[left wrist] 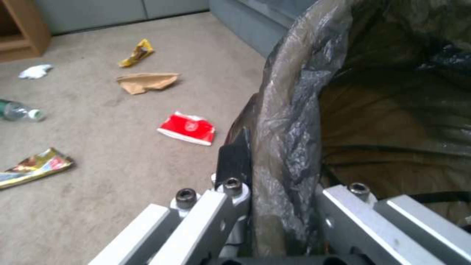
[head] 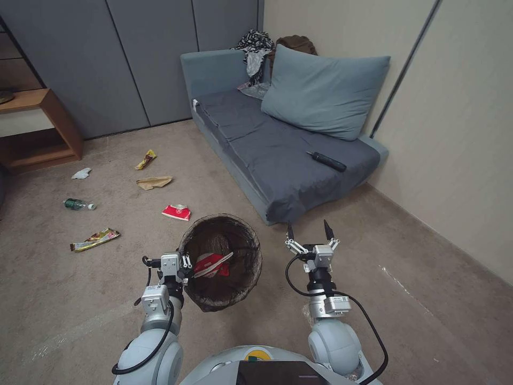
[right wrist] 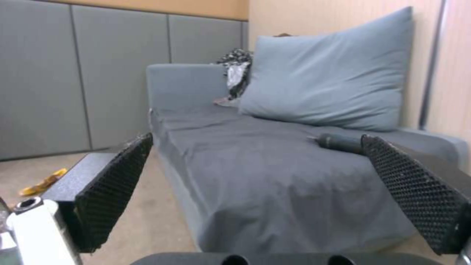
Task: Pick up the trash bin, then pick up the garbage from the floor and place it into the trash bin.
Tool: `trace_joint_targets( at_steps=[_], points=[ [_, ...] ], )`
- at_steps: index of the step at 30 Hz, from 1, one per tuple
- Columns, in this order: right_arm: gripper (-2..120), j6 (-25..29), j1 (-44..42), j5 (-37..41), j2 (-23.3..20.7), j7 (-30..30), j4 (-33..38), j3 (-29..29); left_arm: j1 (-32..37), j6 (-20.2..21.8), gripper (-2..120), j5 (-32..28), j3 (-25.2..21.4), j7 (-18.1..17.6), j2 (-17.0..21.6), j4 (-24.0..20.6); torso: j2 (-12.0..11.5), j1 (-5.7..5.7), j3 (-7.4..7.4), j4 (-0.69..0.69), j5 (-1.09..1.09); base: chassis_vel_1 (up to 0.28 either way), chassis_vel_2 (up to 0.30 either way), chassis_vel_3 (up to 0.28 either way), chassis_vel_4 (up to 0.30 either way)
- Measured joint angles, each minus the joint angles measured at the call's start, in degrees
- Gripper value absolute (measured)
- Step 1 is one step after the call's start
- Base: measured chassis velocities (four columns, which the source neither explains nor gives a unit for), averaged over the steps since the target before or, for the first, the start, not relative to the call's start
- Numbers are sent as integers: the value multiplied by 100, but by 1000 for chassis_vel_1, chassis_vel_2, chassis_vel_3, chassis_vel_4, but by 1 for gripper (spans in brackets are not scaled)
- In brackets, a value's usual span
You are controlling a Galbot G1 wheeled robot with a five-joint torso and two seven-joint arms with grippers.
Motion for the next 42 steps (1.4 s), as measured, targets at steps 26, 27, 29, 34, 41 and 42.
trace_joint_targets(
  at_steps=[26, 27, 29, 34, 41, 42],
  points=[
    [100, 137, -14, -106, 0, -41, -21, 15, 2, -78, 3, 13, 10, 43, 17, 15, 0, 0, 0, 0, 0, 52, 46, 45, 43],
    [100, 140, -15, -106, 1, -56, -21, 15, 1, -78, 3, 13, 9, 42, 17, 15, 0, 0, 0, 0, 0, 0, 0, 0, 0],
    [100, 142, -22, -106, 4, -89, -21, 18, -1, -76, 3, 12, 7, 43, 17, 14, 0, 0, 0, 0, 0, 23, 64, 56, 35],
    [100, 159, -28, -94, 21, -126, -21, 17, -4, -72, 3, 12, 8, 45, 14, 8, 0, 0, 0, 0, 0, 28, 31, 28, 22],
    [100, 176, -28, -89, 28, -139, -20, 15, 8, -72, 3, 17, 6, 50, 11, 0, 0, 0, 0, 0, 0, 0, 0, 0, 0],
    [100, 180, -28, -88, 30, -139, -21, 15, 10, -72, 3, 18, 5, 50, 10, -1, 0, 0, 0, 0, 0, 0, 0, 0, 0]
  ],
)
